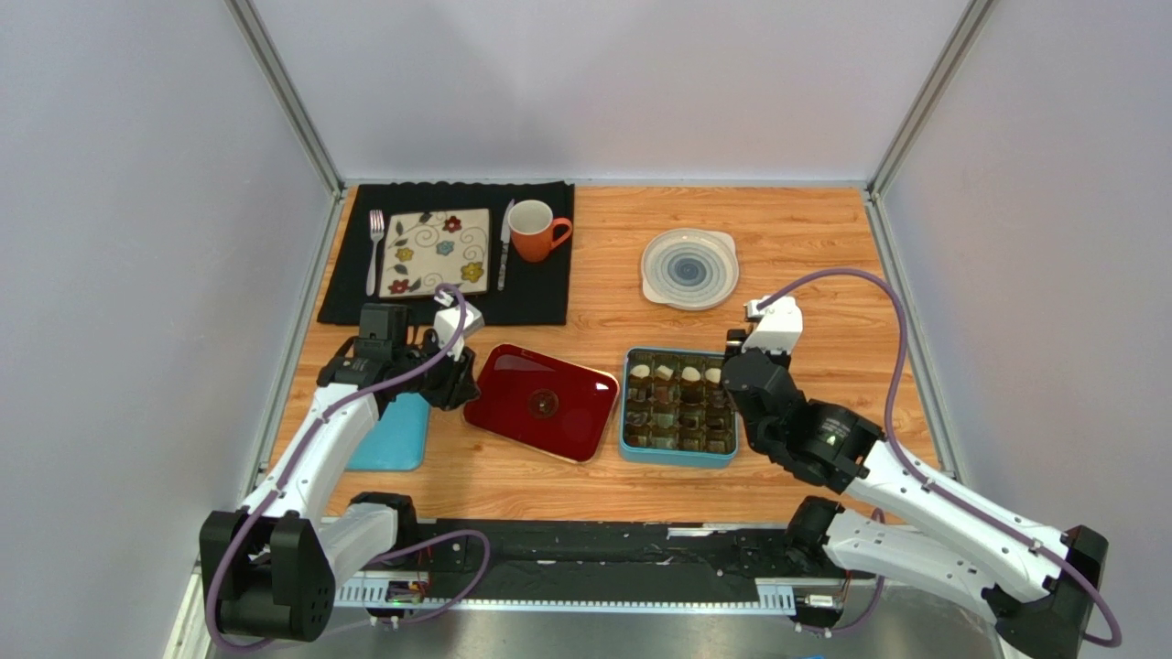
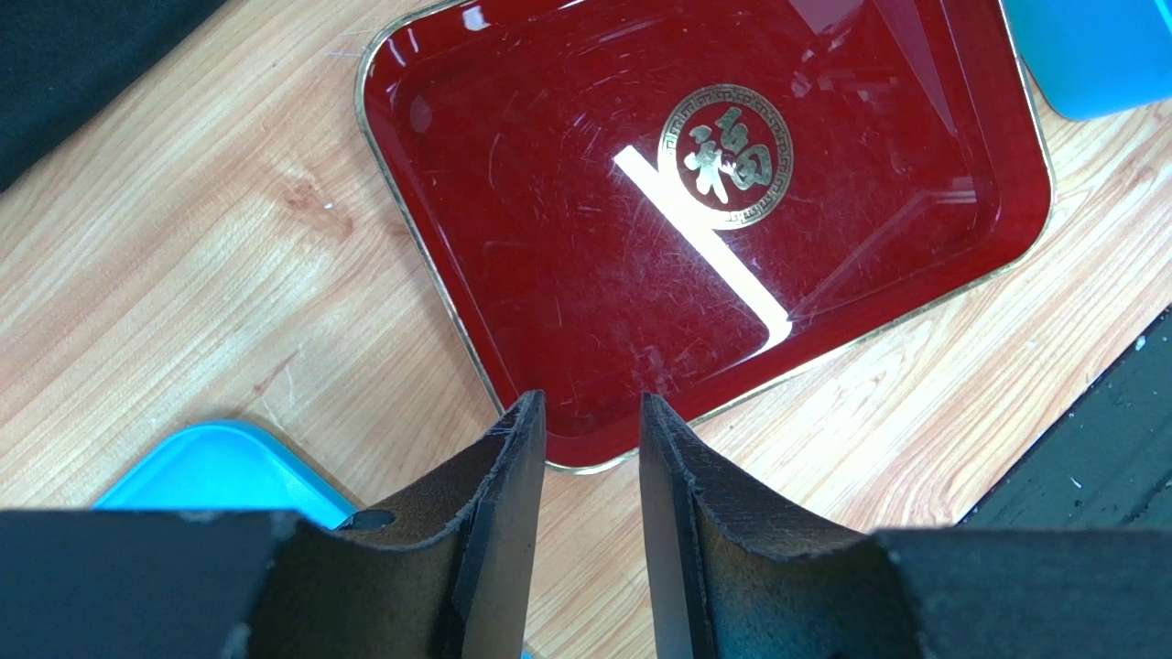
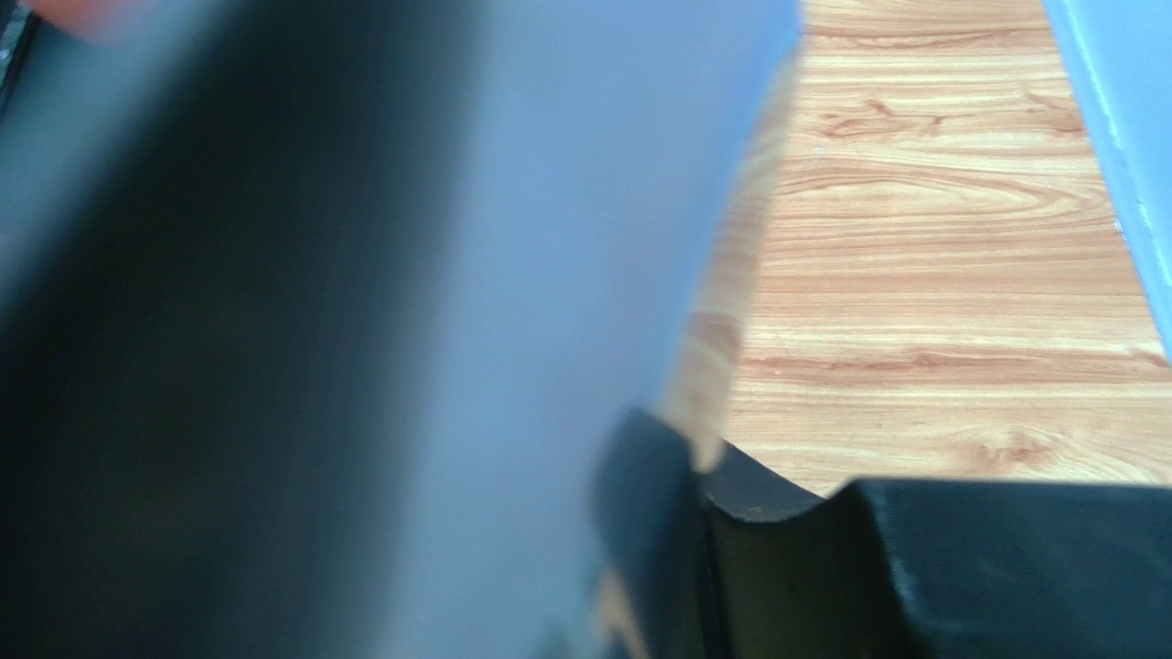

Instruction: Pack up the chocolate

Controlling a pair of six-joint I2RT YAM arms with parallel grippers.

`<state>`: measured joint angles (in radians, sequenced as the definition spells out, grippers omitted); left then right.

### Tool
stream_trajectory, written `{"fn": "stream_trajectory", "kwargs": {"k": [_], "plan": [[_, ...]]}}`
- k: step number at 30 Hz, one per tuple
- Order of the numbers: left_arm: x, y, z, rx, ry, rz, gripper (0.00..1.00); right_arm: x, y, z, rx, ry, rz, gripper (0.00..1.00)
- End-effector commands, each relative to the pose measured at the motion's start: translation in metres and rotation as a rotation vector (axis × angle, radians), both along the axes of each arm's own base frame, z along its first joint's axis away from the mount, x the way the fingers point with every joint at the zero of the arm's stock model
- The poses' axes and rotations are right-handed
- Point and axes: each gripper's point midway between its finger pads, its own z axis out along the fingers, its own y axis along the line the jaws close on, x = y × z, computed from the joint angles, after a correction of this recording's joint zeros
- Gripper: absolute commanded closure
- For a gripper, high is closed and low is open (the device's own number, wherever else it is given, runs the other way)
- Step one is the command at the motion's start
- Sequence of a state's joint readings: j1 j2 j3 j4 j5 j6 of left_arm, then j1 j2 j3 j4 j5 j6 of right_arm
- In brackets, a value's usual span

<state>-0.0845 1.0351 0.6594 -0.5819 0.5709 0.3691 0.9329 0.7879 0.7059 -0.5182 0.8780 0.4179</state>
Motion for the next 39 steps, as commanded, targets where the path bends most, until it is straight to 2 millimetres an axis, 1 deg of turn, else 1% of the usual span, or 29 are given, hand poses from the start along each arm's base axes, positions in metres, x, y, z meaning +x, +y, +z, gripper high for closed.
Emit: {"fn": "stream_trajectory", "kwargs": {"k": [1,3,4,5,7,8,9,10,11,12,13,14,15,16,17,18,20,23,24,26,27,28,29,31,32,34,36,37,39], "plan": [[0.001,-0.002,0.007,-0.009,-0.038,-0.027,0.6,0.003,-0.023,0.035,0.046,-0.05,-0.083,0.67],[0.0,-0.002,0.007,-0.015,-0.033,-0.026,0.6,0.006,-0.034,0.034,0.051,-0.018,-0.107,0.69],[0.001,-0.003,0.009,-0.019,-0.034,-0.025,0.6,0.006,-0.039,0.028,0.036,0.017,-0.122,0.7],[0.0,-0.004,0.009,-0.027,-0.03,-0.03,0.6,0.008,-0.042,0.032,0.047,0.027,-0.136,0.7],[-0.001,-0.005,0.009,-0.032,-0.028,-0.03,0.6,0.014,-0.056,0.019,0.04,0.112,-0.175,0.73],[0.0,-0.005,0.011,-0.033,-0.034,-0.03,0.6,0.021,-0.071,0.022,0.057,0.128,-0.229,0.76],[-0.001,-0.005,0.01,-0.031,-0.032,-0.034,0.6,0.025,-0.064,0.015,0.089,0.18,-0.191,0.76],[-0.002,-0.005,0.011,-0.031,-0.033,-0.033,0.6,0.028,-0.067,0.01,0.106,0.219,-0.192,0.77],[-0.001,-0.005,0.012,-0.029,-0.039,-0.034,0.6,0.037,-0.079,-0.004,0.105,0.288,-0.237,0.79],[-0.001,-0.005,0.012,-0.03,-0.04,-0.035,0.6,0.043,-0.073,-0.007,0.137,0.329,-0.201,0.81],[-0.002,-0.005,0.012,-0.03,-0.041,-0.035,0.6,0.047,-0.077,-0.015,0.135,0.37,-0.211,0.83],[-0.001,-0.005,0.013,-0.032,-0.042,-0.038,0.6,0.056,-0.085,-0.038,0.117,0.463,-0.243,0.84],[-0.002,-0.005,0.013,-0.033,-0.041,-0.038,0.6,0.063,-0.081,-0.041,0.139,0.497,-0.216,0.87],[-0.002,-0.006,0.014,-0.035,-0.044,-0.039,0.6,0.066,-0.083,-0.053,0.13,0.551,-0.224,0.91],[-0.002,-0.006,0.014,-0.037,-0.042,-0.038,0.6,0.072,-0.088,-0.071,0.11,0.625,-0.247,0.95],[-0.001,-0.007,0.016,-0.04,-0.045,-0.04,0.6,0.08,-0.089,-0.072,0.102,0.644,-0.244,0.96],[-0.002,-0.007,0.017,-0.044,-0.046,-0.043,0.6,0.086,-0.091,-0.082,0.09,0.702,-0.237,0.96],[-0.001,-0.006,0.017,-0.041,-0.045,-0.041,0.6,0.102,-0.098,-0.102,0.083,0.775,-0.252,0.92],[-0.001,-0.006,0.018,-0.042,-0.048,-0.04,0.6,0.104,-0.097,-0.115,0.095,0.823,-0.249,0.92],[-0.001,-0.004,0.018,-0.04,-0.045,-0.031,0.6,0.114,-0.102,-0.123,0.113,0.848,-0.256,0.89],[0.0,-0.002,0.018,-0.039,-0.046,-0.026,0.6,0.113,-0.103,-0.138,0.111,0.898,-0.258,0.86],[0.0,0.001,0.018,-0.037,-0.041,-0.015,0.59,0.118,-0.105,-0.14,0.11,0.903,-0.255,0.76],[0.001,0.002,0.019,-0.041,-0.042,-0.013,0.59,0.119,-0.108,-0.144,0.115,0.915,-0.262,0.7],[0.001,0.008,0.019,-0.042,-0.031,0.001,0.59,0.12,-0.108,-0.157,0.138,0.959,-0.254,0.62],[0.001,0.006,0.022,-0.05,-0.035,-0.007,0.59,0.122,-0.111,-0.159,0.154,0.963,-0.26,0.6],[0.002,0.014,0.023,-0.049,-0.038,0.017,0.59,0.123,-0.11,-0.163,0.167,0.977,-0.25,0.6],[0.003,0.017,0.024,-0.044,-0.047,0.02,0.6,0.126,-0.111,-0.161,0.154,0.971,-0.25,0.58],[0.004,0.02,0.025,-0.043,-0.051,0.028,0.6,0.127,-0.113,-0.16,0.147,0.97,-0.254,0.54],[0.005,0.024,0.024,-0.039,-0.049,0.045,0.6,0.129,-0.115,-0.152,0.131,0.953,-0.258,0.4]]}}
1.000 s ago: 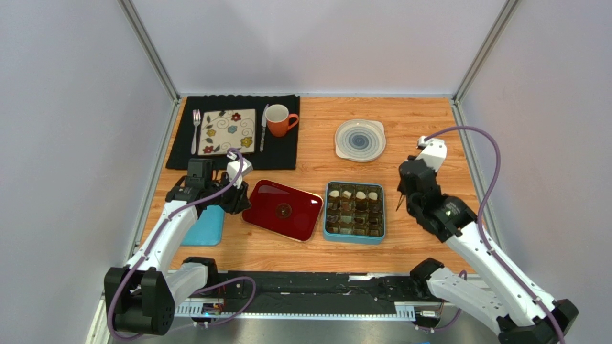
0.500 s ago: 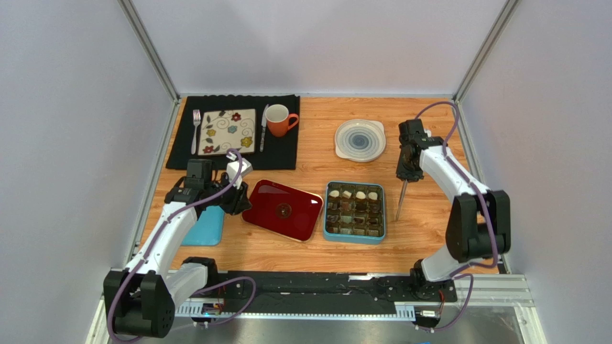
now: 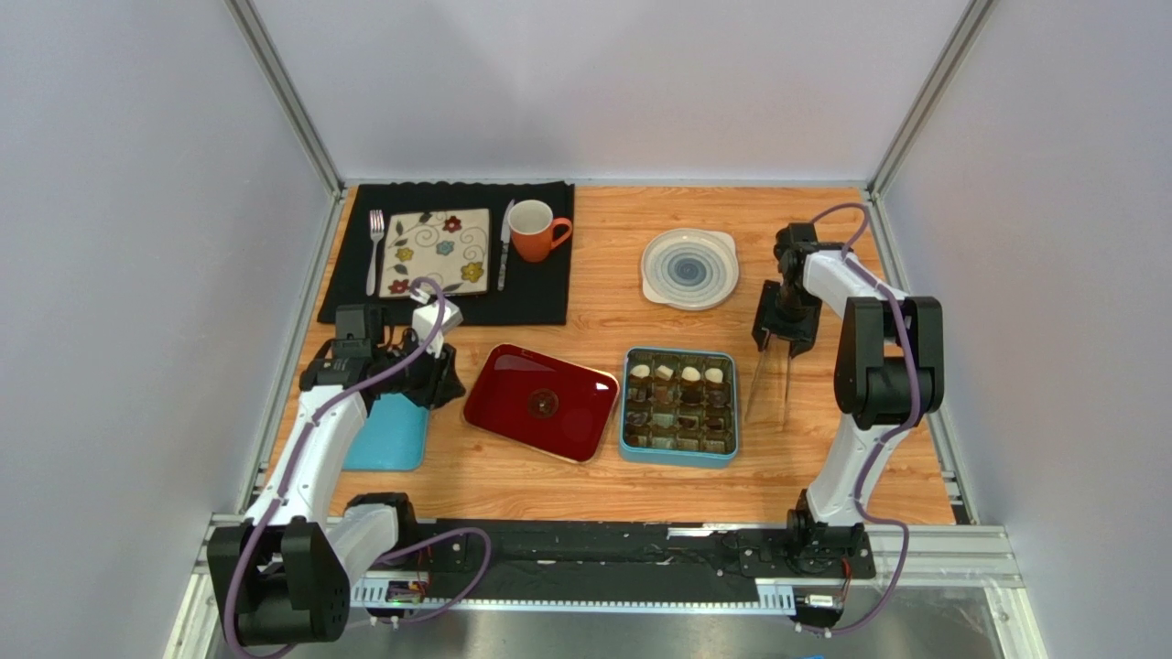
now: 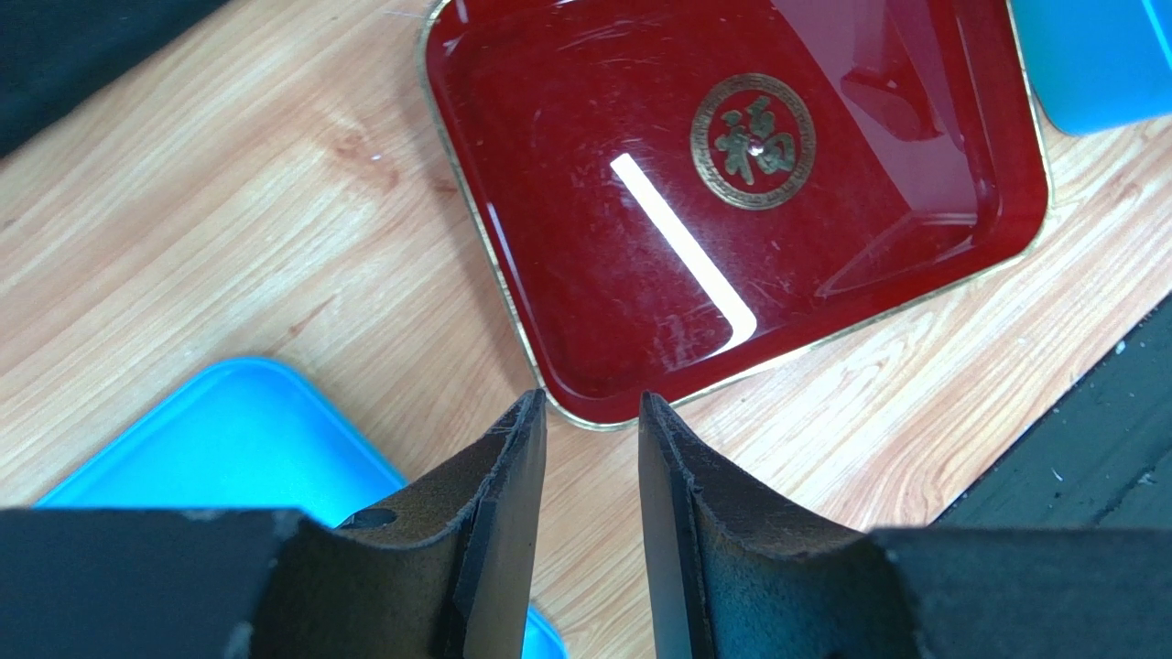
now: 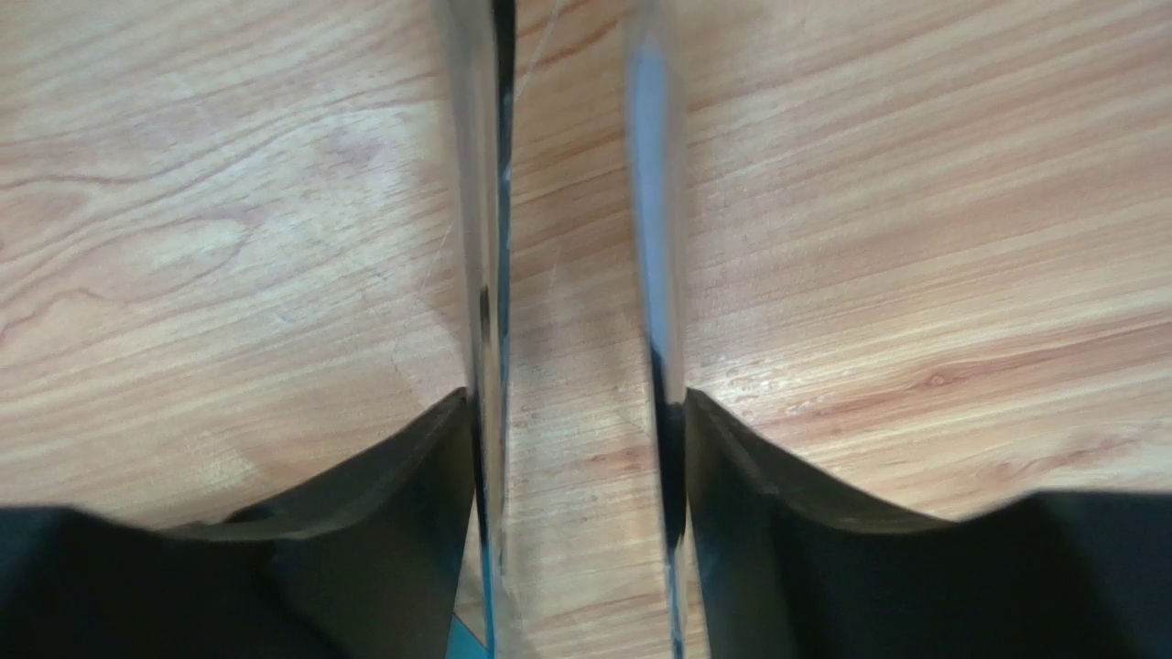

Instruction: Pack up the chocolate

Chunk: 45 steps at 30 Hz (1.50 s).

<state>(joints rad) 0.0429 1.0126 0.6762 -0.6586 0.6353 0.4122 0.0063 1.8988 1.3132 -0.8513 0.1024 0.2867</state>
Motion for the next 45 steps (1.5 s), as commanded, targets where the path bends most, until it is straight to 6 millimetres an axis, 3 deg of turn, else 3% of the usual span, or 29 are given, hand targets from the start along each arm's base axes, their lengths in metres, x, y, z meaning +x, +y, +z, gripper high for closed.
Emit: {"fn": "stream_trajectory", "kwargs": {"k": [1,2,3,8,11,12,15,16,19,22,28,36,39,41,45], "plan": [[0.007,0.006,0.014,0.001,-0.05,-0.007,0.59,0.02,-0.001,0.029,-0.013,-0.075,0.028,0.22],[0.007,0.008,0.013,0.003,-0.047,-0.002,0.59,0.022,-0.004,0.035,-0.026,-0.089,0.023,0.07],[0.009,0.013,0.011,0.005,-0.036,0.017,0.59,0.025,-0.007,0.042,-0.046,-0.103,0.015,0.01],[0.01,0.036,0.002,0.046,0.006,0.08,0.6,0.031,-0.014,0.082,-0.083,-0.2,-0.006,0.0],[0.007,0.049,-0.012,0.096,0.041,0.122,0.6,0.03,-0.019,0.123,-0.11,-0.321,-0.039,0.0],[0.006,0.05,-0.017,0.1,0.052,0.126,0.6,0.03,-0.017,0.151,-0.113,-0.412,-0.041,0.0],[0.004,0.053,-0.03,0.11,0.095,0.155,0.59,0.026,0.005,0.189,-0.093,-0.563,0.0,0.01],[0.004,0.056,-0.034,0.118,0.104,0.17,0.59,0.018,0.02,0.215,-0.074,-0.648,0.038,0.02],[0.008,0.062,-0.046,0.135,0.13,0.21,0.6,0.003,0.049,0.245,-0.063,-0.775,0.124,0.1],[0.009,0.069,-0.059,0.175,0.161,0.232,0.61,-0.014,0.07,0.257,-0.025,-0.822,0.168,0.18],[0.004,0.077,-0.08,0.289,0.159,0.234,0.62,-0.028,0.089,0.256,0.045,-0.854,0.207,0.21],[0.001,0.073,-0.093,0.333,0.182,0.207,0.62,-0.031,0.102,0.256,0.097,-0.871,0.233,0.25],[-0.002,0.072,-0.099,0.334,0.199,0.201,0.62,-0.03,0.104,0.244,0.098,-0.85,0.24,0.27],[-0.004,0.07,-0.1,0.327,0.203,0.198,0.65,-0.029,0.103,0.225,0.081,-0.802,0.238,0.27],[-0.003,0.069,-0.096,0.315,0.201,0.198,0.86,-0.032,0.098,0.188,0.052,-0.717,0.21,0.33]]}}
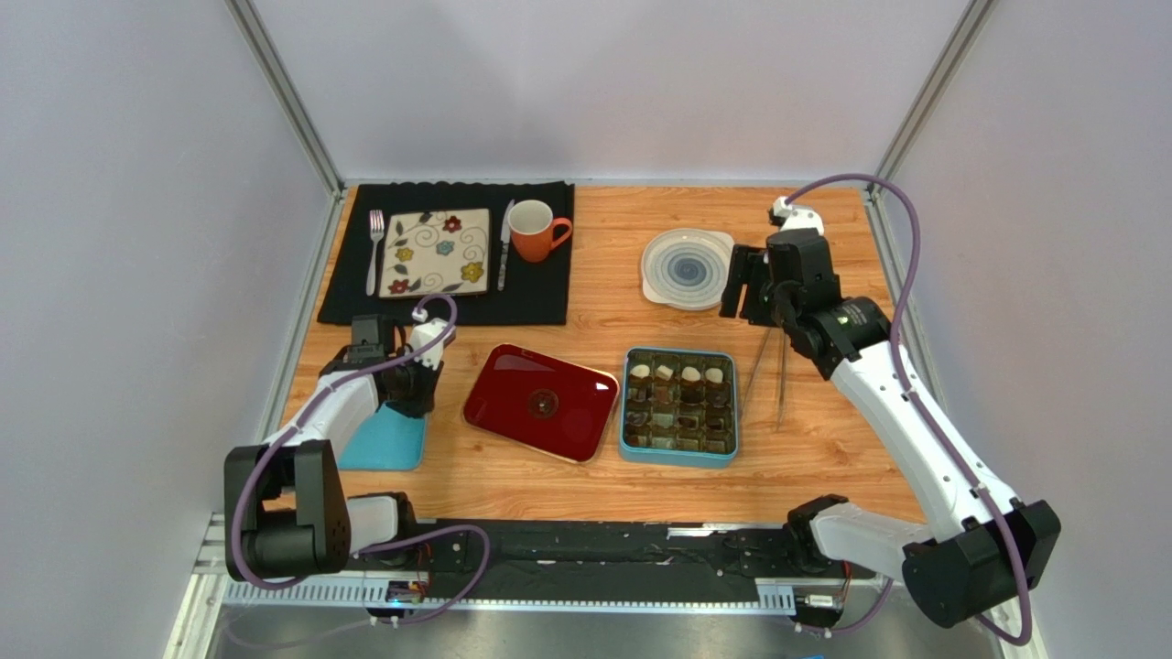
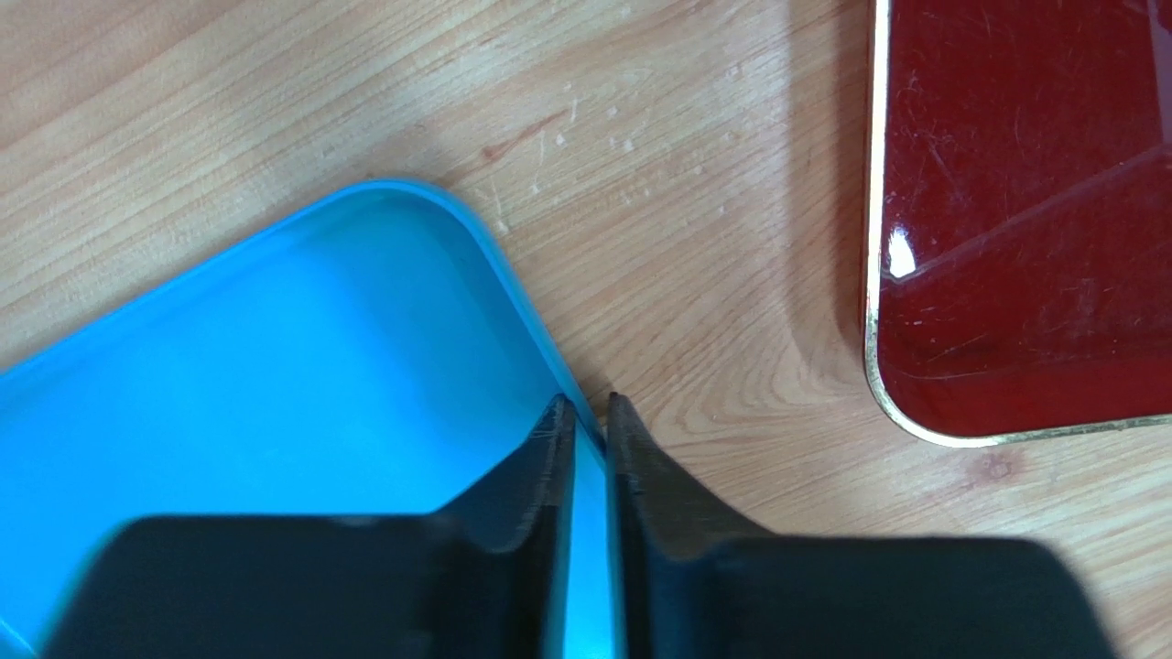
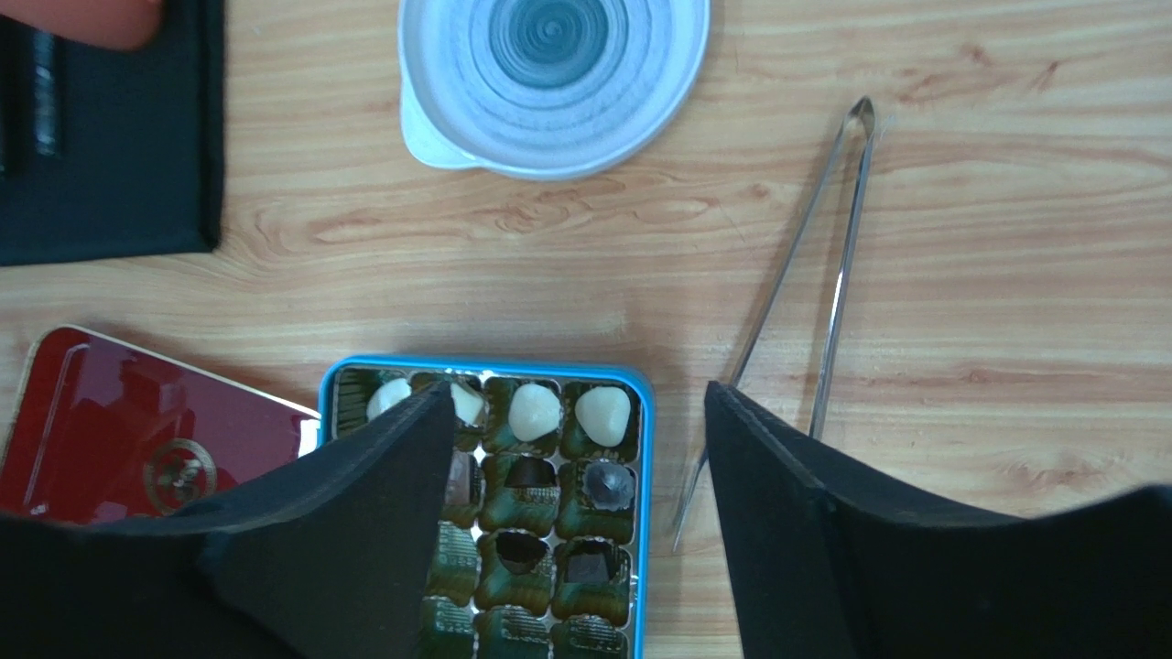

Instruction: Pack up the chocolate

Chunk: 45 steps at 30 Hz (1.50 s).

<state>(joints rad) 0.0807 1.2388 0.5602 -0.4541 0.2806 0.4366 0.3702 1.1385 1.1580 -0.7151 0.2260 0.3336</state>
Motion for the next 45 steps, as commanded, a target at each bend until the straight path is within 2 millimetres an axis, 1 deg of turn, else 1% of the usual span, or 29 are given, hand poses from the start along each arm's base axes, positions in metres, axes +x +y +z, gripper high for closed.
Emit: {"fn": "stream_trajectory", "kwargs": {"k": [1,2,5,6,11,12,14,15,17,18,20,21,23,24,26,27,28,29,31,32,36,37,39,40,41,42,43,44,45], "plan": [[-0.011,0.0,-0.005,-0.003,0.049,0.018,0.89,0.001,-0.002,-0.03,-0.005,0.048,-0.049,0.35],[-0.011,-0.001,-0.001,-0.006,0.045,0.02,0.9,-0.001,-0.005,-0.041,-0.013,0.067,-0.061,0.36],[-0.007,-0.004,0.017,-0.024,0.012,0.014,0.94,-0.004,-0.01,-0.059,-0.027,0.1,-0.1,0.4],[-0.001,-0.006,0.027,-0.036,-0.012,0.012,0.95,-0.005,-0.012,-0.064,-0.033,0.112,-0.11,0.41],[0.001,-0.014,0.065,-0.074,-0.065,0.002,0.96,-0.011,-0.022,-0.094,-0.086,0.212,-0.174,0.46],[0.006,-0.015,0.077,-0.083,-0.09,-0.001,0.96,-0.013,-0.022,-0.102,-0.092,0.237,-0.186,0.47],[0.003,-0.018,0.093,-0.096,-0.109,-0.007,0.97,-0.017,-0.025,-0.111,-0.102,0.26,-0.2,0.49],[0.008,-0.02,0.109,-0.109,-0.144,-0.013,0.98,-0.02,-0.026,-0.117,-0.107,0.274,-0.2,0.49],[0.004,-0.025,0.127,-0.131,-0.161,-0.023,0.99,-0.023,-0.027,-0.123,-0.105,0.282,-0.204,0.49],[0.009,-0.031,0.149,-0.16,-0.204,-0.041,1.0,-0.023,-0.026,-0.124,-0.099,0.283,-0.206,0.49],[0.004,-0.039,0.169,-0.201,-0.208,-0.058,1.0,-0.027,-0.027,-0.132,-0.1,0.294,-0.202,0.49],[0.006,-0.048,0.193,-0.25,-0.249,-0.09,1.0,-0.029,-0.027,-0.135,-0.102,0.303,-0.206,0.5],[-0.003,-0.067,0.214,-0.351,-0.249,-0.143,1.0,-0.033,-0.026,-0.143,-0.097,0.32,-0.2,0.5],[-0.003,-0.073,0.232,-0.386,-0.275,-0.159,1.0,-0.034,-0.026,-0.145,-0.093,0.325,-0.197,0.51],[-0.013,-0.091,0.253,-0.496,-0.267,-0.219,1.0,-0.038,-0.025,-0.151,-0.084,0.336,-0.199,0.53],[-0.014,-0.096,0.268,-0.526,-0.285,-0.237,1.0,-0.039,-0.025,-0.152,-0.08,0.336,-0.198,0.54],[-0.018,-0.102,0.275,-0.562,-0.276,-0.256,1.0,-0.04,-0.023,-0.152,-0.065,0.334,-0.197,0.55],[-0.024,-0.112,0.293,-0.628,-0.292,-0.308,1.0,-0.043,-0.023,-0.156,-0.061,0.342,-0.195,0.57],[-0.03,-0.121,0.308,-0.7,-0.29,-0.352,1.0,-0.045,-0.017,-0.16,-0.027,0.348,-0.179,0.59],[-0.037,-0.129,0.321,-0.767,-0.287,-0.396,1.0,-0.047,-0.014,-0.161,-0.005,0.349,-0.183,0.62],[-0.051,-0.144,0.347,-0.937,-0.258,-0.497,1.0,-0.055,-0.001,-0.175,0.081,0.374,-0.181,0.64],[-0.052,-0.146,0.353,-0.965,-0.27,-0.531,1.0,-0.053,0.006,-0.175,0.116,0.364,-0.169,0.64],[-0.066,-0.151,0.364,-1.093,-0.205,-0.591,1.0,-0.053,0.017,-0.177,0.15,0.362,-0.165,0.65],[-0.065,-0.152,0.373,-1.093,-0.271,-0.681,1.0,-0.048,0.023,-0.174,0.173,0.343,-0.155,0.65],[-0.079,-0.151,0.368,-1.205,-0.078,-0.65,1.0,-0.047,0.033,-0.171,0.183,0.335,-0.13,0.65],[-0.08,-0.151,0.366,-1.207,-0.041,-0.666,1.0,-0.044,0.04,-0.168,0.194,0.328,-0.115,0.65],[-0.078,-0.151,0.37,-1.127,-0.16,-0.771,1.0,-0.035,0.048,-0.153,0.212,0.292,-0.094,0.65],[-0.084,-0.15,0.364,-1.143,-0.098,-0.763,1.0,-0.031,0.055,-0.144,0.21,0.272,-0.065,0.65],[-0.085,-0.15,0.363,-1.137,-0.107,-0.789,1.0,-0.027,0.057,-0.134,0.196,0.247,-0.043,0.65]]}}
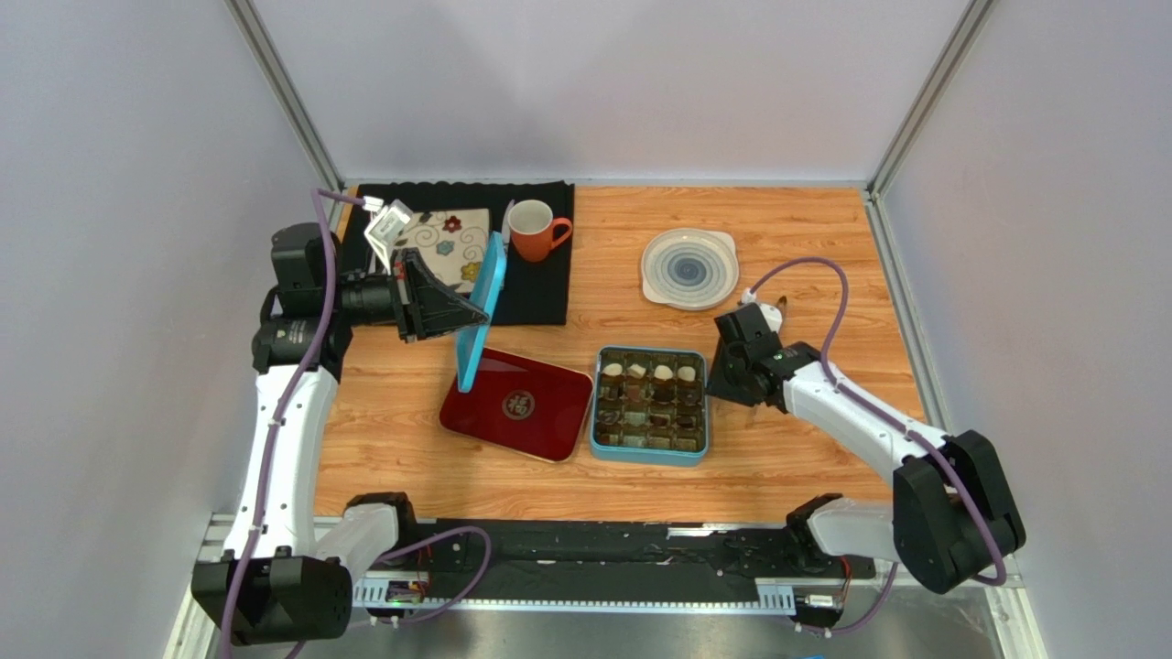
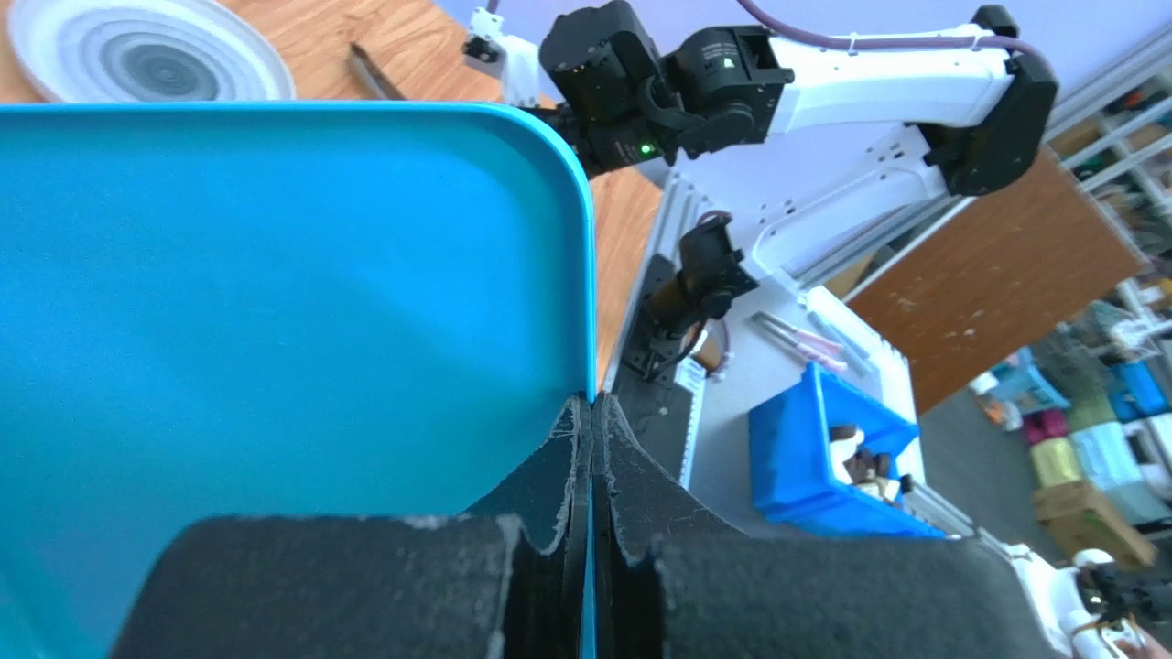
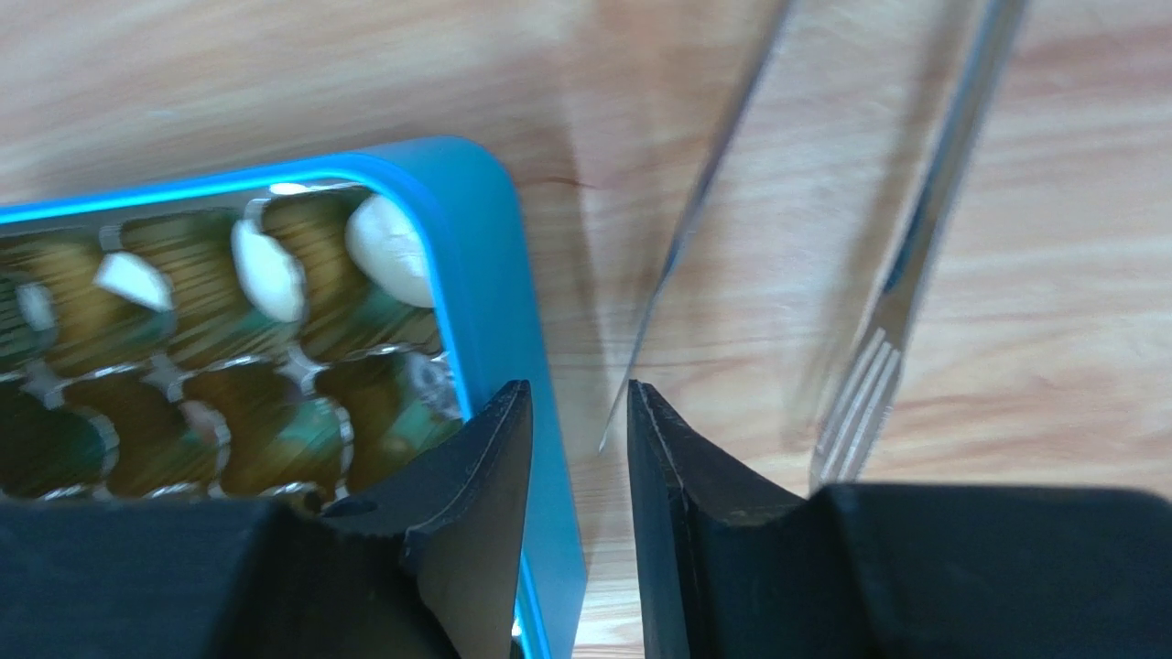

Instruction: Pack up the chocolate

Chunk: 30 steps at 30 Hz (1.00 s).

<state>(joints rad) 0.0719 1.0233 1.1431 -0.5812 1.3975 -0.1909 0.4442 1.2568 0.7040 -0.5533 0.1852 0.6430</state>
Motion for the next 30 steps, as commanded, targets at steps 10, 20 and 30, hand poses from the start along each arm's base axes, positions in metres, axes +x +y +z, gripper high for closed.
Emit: {"fn": "stream_trajectory", "kwargs": {"k": [10,20,30], "plan": [[-0.066,-0.008,0.039,-0.088,-0.039,-0.423,1.0,0.045,0.097,0.258,0.219,-0.829,0.697,0.14],[-0.112,-0.034,0.066,-0.062,-0.006,-0.664,1.0,0.018,0.151,0.348,0.576,-1.037,1.128,0.08],[-0.133,-0.046,0.054,-0.048,0.108,-0.794,0.98,-0.068,0.126,0.374,0.385,-1.157,1.503,0.1]]}}
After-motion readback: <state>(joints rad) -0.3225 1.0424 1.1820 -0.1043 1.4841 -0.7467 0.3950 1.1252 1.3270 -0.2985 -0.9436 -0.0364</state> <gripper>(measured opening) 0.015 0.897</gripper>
